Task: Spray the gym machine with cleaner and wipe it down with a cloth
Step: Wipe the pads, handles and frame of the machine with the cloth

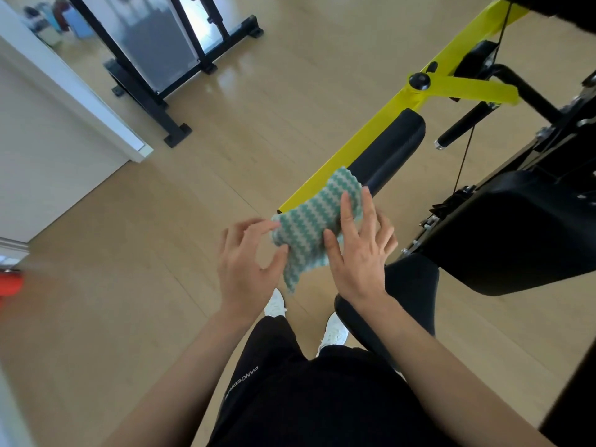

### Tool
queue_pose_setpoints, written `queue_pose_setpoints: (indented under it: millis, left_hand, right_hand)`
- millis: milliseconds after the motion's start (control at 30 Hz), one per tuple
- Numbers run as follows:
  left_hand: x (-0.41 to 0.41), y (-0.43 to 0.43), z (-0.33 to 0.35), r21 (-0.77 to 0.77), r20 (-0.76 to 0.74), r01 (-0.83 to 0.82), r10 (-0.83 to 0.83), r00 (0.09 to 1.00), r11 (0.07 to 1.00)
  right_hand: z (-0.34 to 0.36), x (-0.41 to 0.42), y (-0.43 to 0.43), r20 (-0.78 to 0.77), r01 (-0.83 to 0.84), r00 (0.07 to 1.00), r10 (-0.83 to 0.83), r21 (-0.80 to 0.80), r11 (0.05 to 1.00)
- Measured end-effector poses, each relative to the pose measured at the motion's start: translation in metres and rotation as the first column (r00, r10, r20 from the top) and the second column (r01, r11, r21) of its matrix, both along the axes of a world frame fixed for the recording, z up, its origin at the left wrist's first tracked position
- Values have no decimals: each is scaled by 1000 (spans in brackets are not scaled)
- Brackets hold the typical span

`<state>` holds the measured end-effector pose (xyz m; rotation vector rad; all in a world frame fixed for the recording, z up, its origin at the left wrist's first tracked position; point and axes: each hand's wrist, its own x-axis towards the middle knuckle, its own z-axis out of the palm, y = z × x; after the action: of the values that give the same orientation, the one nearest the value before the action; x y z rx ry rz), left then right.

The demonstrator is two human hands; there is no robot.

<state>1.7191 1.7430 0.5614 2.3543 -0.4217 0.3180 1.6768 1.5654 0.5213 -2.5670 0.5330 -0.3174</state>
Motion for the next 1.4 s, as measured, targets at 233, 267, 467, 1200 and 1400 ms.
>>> queue_pose_setpoints:
  millis: [233,267,467,1200,1400]
  left_hand:
    - [16,-12,-21,130,41,481,-489,871,867]
    - [17,-12,-23,135,27,496,-503,864,858]
    - [40,-39,-14,178,-130,580,-566,814,795]
    - [119,-212,8,826,-184,495,-701,689,269]
    - [87,-161,5,824,-79,459,-734,675,333]
  right_hand:
    - [6,-15,34,161,44,964,-213,692,721]
    - [10,-17,42,138,28,973,-184,724,689]
    - [17,16,17,102,72,964,-245,788,611]
    - [-27,101,-117,-47,146,872,-487,975,169]
    - [-29,59,-77,-23,60,928,-373,994,87]
